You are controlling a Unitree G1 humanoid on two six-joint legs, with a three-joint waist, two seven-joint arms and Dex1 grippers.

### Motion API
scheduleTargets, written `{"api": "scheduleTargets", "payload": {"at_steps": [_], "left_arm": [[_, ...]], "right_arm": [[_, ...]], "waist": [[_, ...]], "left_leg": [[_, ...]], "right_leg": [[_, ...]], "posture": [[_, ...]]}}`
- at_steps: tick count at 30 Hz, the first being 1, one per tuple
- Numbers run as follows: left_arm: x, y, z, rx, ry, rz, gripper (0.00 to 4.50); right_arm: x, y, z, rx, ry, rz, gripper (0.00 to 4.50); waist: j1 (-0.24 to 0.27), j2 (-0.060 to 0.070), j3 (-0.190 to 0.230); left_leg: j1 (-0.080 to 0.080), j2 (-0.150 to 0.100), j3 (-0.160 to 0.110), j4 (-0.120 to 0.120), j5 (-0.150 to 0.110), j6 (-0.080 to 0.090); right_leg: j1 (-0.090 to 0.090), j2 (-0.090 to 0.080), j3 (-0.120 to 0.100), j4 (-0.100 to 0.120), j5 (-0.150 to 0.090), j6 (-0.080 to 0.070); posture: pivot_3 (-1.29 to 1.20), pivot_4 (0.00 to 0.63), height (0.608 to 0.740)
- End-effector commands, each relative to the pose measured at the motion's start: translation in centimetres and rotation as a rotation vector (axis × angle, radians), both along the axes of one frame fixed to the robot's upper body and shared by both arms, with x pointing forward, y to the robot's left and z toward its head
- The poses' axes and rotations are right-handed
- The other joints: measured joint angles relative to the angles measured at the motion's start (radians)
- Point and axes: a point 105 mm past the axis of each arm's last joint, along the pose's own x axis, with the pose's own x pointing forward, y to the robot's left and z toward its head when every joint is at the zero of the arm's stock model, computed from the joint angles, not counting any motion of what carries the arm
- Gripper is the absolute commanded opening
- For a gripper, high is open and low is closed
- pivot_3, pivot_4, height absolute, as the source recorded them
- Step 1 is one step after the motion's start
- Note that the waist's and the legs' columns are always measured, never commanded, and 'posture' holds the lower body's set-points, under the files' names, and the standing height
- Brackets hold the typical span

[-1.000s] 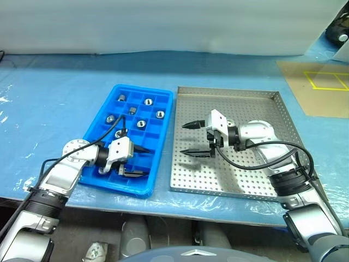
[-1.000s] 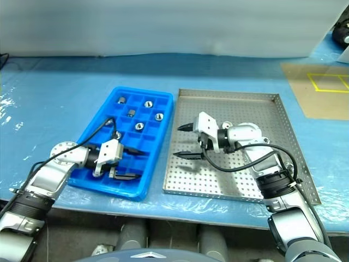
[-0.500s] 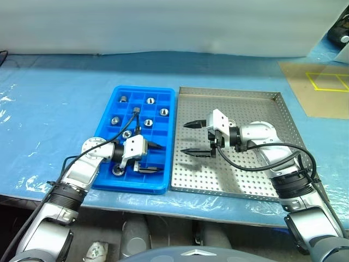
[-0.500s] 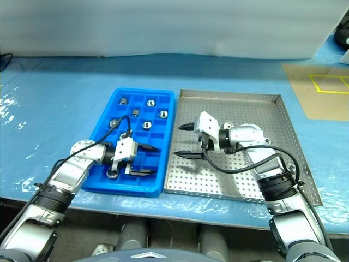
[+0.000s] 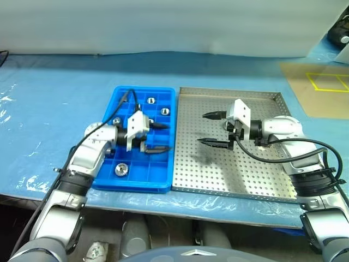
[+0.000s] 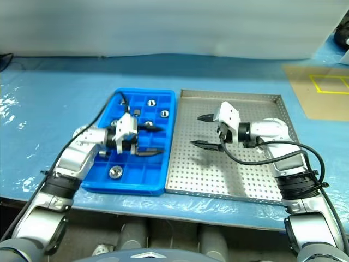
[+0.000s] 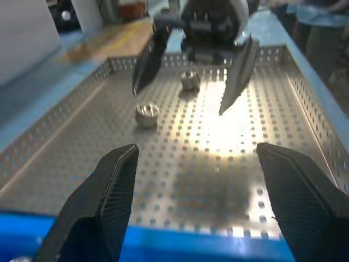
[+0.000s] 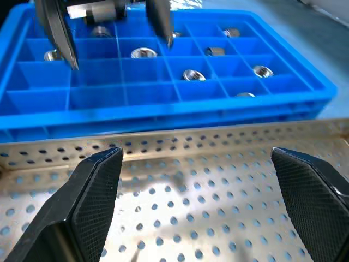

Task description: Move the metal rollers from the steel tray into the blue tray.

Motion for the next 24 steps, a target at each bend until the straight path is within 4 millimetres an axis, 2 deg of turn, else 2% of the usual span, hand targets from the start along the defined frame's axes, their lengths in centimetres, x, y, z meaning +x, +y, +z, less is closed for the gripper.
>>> {"api": "scheduleTargets", "payload": {"at_steps": [1, 3, 4, 8, 11, 15, 19, 24], "left_arm": [[0.0, 0.3, 1.4, -0.005, -0.018, -0.040, 3.64], [0.1, 0.3, 1.4, 0.030, -0.020, -0.074, 3.64], [0.7, -0.2, 1.4, 0.034, -0.042, -0.074, 3.64], [2.5, -2.4, 0.8, 0.078, -0.102, -0.113, 3.64], [3.9, -5.0, 1.1, 0.049, -0.116, -0.120, 3.64], [4.6, -7.2, 1.3, 0.029, -0.094, -0.149, 3.64], [4.3, -7.5, 1.2, 0.027, -0.056, -0.204, 3.64], [3.6, -6.3, 0.2, 0.077, -0.031, -0.262, 3.64]], "right_arm": [[0.5, -1.8, 1.6, 0.026, -0.061, -0.078, 4.50], [0.4, -2.3, 1.6, 0.027, -0.065, -0.100, 4.50], [0.3, -2.7, 1.5, 0.027, -0.067, -0.118, 4.50], [0.3, -4.3, 1.4, 0.029, -0.093, -0.208, 4.50], [0.3, -5.6, 1.3, 0.024, -0.103, -0.274, 4.50], [0.1, -6.0, 0.7, 0.036, -0.093, -0.318, 4.50], [1.2, -5.4, -0.2, 0.079, -0.087, -0.359, 4.50], [3.3, -4.4, -1.6, 0.126, -0.068, -0.397, 4.50]], "waist": [[-0.012, 0.000, 0.000], [-0.022, 0.000, 0.000], [-0.023, 0.000, 0.000], [-0.021, 0.000, 0.000], [-0.026, 0.000, 0.000], [-0.041, 0.000, 0.000], [-0.072, 0.000, 0.000], [-0.088, 0.000, 0.000]], "left_leg": [[0.000, 0.000, 0.000, 0.000, 0.000, 0.000], [-0.001, 0.000, 0.000, -0.001, 0.000, 0.000], [-0.001, 0.001, 0.000, -0.002, 0.000, 0.000], [-0.002, 0.001, 0.000, -0.001, 0.000, 0.001], [-0.002, 0.000, 0.001, 0.004, -0.002, 0.004], [-0.001, 0.000, 0.001, 0.005, -0.003, 0.005], [-0.001, 0.001, 0.001, 0.004, -0.003, 0.006], [0.000, 0.001, 0.001, 0.004, -0.005, 0.009]], "right_leg": [[-0.001, 0.001, 0.000, 0.000, 0.000, 0.000], [-0.002, 0.001, 0.000, 0.000, 0.000, 0.000], [-0.003, 0.002, 0.000, 0.000, 0.000, 0.000], [-0.002, 0.004, 0.001, -0.002, 0.000, 0.000], [0.000, 0.003, 0.002, -0.002, 0.000, 0.000], [0.001, 0.003, 0.003, -0.002, 0.000, 0.001], [0.001, 0.005, 0.002, -0.003, 0.000, 0.001], [0.000, 0.005, 0.002, -0.003, 0.001, 0.001]], "posture": [[-0.11, 0.150, 0.740], [-0.14, 0.150, 0.740], [-0.16, 0.150, 0.740], [-0.22, 0.150, 0.740], [-0.26, 0.150, 0.740], [-0.31, 0.150, 0.740], [-0.34, 0.150, 0.740], [-0.34, 0.150, 0.740]]}}
